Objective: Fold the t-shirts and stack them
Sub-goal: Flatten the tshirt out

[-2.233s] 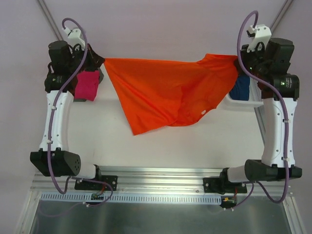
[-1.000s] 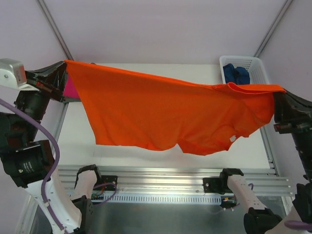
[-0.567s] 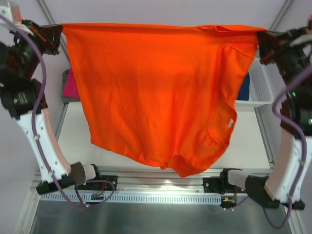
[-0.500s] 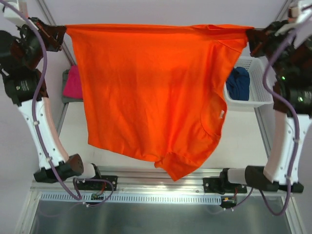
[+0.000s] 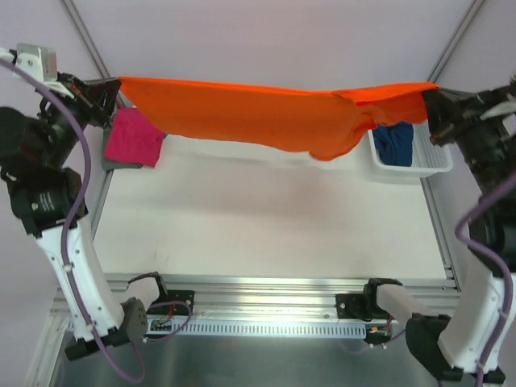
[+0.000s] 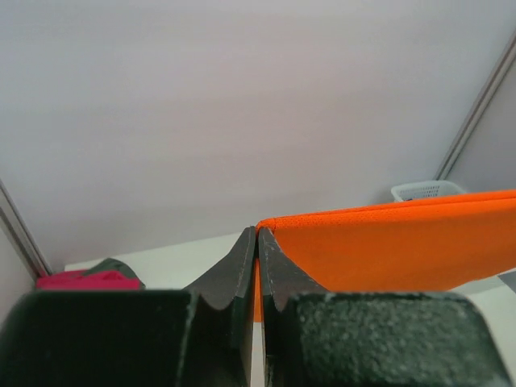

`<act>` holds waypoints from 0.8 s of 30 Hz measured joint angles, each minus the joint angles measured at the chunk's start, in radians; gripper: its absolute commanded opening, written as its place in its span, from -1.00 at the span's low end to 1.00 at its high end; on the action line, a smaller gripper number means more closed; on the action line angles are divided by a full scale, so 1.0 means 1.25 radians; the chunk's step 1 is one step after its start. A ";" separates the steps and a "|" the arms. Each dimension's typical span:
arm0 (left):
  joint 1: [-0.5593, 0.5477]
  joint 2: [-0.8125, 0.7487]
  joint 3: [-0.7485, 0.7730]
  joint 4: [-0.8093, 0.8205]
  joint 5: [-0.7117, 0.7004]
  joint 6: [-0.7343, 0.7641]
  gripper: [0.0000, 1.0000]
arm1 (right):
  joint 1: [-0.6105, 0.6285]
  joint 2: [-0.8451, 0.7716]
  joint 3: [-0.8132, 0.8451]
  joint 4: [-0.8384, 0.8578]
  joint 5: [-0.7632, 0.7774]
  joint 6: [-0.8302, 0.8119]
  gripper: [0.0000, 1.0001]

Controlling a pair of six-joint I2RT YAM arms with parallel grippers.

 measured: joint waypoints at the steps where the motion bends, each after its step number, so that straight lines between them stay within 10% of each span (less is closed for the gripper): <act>1: 0.000 -0.022 -0.005 -0.001 -0.001 0.003 -1.00 | -0.001 -0.033 -0.001 -0.002 -0.003 0.001 -0.99; 12: 0.056 -0.228 -0.019 -0.063 -0.006 0.015 -1.00 | -0.004 -0.218 0.023 -0.140 -0.024 0.006 -0.99; 24: 0.021 0.089 0.023 -0.061 -0.002 0.029 -1.00 | -0.004 -0.074 -0.145 0.046 -0.033 0.008 -0.99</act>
